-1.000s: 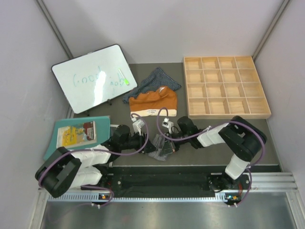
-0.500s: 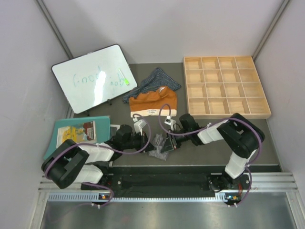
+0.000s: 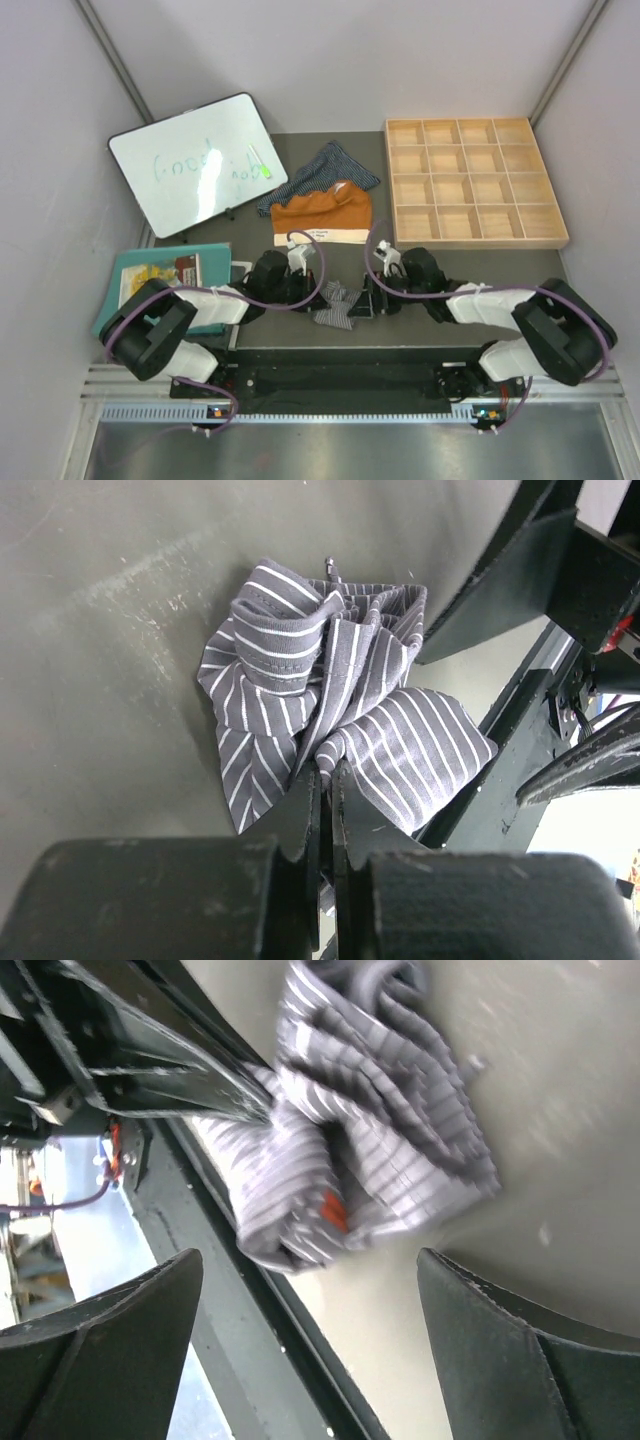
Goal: Roll the underwear
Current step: Roll the underwear to the center of the board.
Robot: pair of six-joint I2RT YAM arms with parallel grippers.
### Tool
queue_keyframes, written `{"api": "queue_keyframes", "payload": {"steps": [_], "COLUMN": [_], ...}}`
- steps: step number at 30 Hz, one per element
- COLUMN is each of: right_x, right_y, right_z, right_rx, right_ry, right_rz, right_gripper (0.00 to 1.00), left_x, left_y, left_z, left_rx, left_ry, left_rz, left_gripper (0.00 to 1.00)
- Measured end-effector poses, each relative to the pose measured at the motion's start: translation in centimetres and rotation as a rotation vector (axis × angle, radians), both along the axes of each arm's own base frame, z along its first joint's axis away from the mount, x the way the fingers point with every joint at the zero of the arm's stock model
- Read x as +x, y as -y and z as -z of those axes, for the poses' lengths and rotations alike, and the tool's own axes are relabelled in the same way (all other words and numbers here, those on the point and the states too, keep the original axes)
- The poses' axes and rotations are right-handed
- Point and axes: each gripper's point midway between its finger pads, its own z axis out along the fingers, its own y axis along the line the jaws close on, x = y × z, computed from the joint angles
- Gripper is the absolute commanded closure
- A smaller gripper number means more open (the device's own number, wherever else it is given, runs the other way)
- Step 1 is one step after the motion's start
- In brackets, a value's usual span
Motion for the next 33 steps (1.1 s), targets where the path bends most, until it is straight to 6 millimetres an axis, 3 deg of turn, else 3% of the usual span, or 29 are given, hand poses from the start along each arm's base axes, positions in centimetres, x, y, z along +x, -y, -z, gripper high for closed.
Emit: {"api": "queue_keyframes", "payload": {"steps": [4, 10, 15, 16, 19, 22, 23, 24, 27, 33], "right_x": [-0.6, -0.4, -0.3, -0.2, 0.0, 0.2, 0.2, 0.3, 0.5, 0.6], "right_y": [1.1, 0.4, -1.1, -1.2, -1.1, -0.9, -0.8, -0.8, -0.7, -0.6], "right_z": [0.5, 0.4, 0.7, 0.8, 1.6, 2.2, 2.4, 2.5, 2.6, 2.8], "right_rx": [-0.01, 0.025, 0.039, 0.037, 0.009, -0.018, -0.024, -0.028, -0.035, -0.038], "right_ry": [-0.024, -0.043, -0.055, -0.056, -0.074, -0.092, -0.097, -0.1, -0.106, -0.114], "right_rz": [0.063, 0.102, 0.099, 0.103, 0.133, 0.165, 0.176, 0.186, 0.204, 0.214], "right_gripper": [0.12, 0.15, 0.31, 0.43, 0.64, 0.84, 0.87, 0.9, 0.98, 1.0], "left_x": [0.0, 0.0, 0.0, 0.0, 0.0, 0.2, 0.3, 0.4, 0.7, 1.1], "left_y": [0.0, 0.0, 0.0, 0.0, 0.1, 0.1, 0.1, 0.1, -0.2, -1.1], "left_z": [0.0, 0.0, 0.0, 0.0, 0.0, -0.1, -0.2, -0.3, -0.8, -2.9], "left_rx": [0.003, 0.004, 0.005, 0.005, 0.005, 0.003, 0.002, 0.002, 0.01, 0.013], "left_ry": [-0.004, -0.004, -0.005, -0.006, -0.008, -0.012, -0.013, -0.014, -0.009, 0.027], "left_rz": [0.001, 0.003, 0.003, 0.003, 0.001, -0.01, -0.016, -0.024, -0.055, -0.124], "left_gripper": [1.0, 1.0, 1.0, 1.0, 1.0, 0.85, 0.77, 0.62, 0.47, 0.41]}}
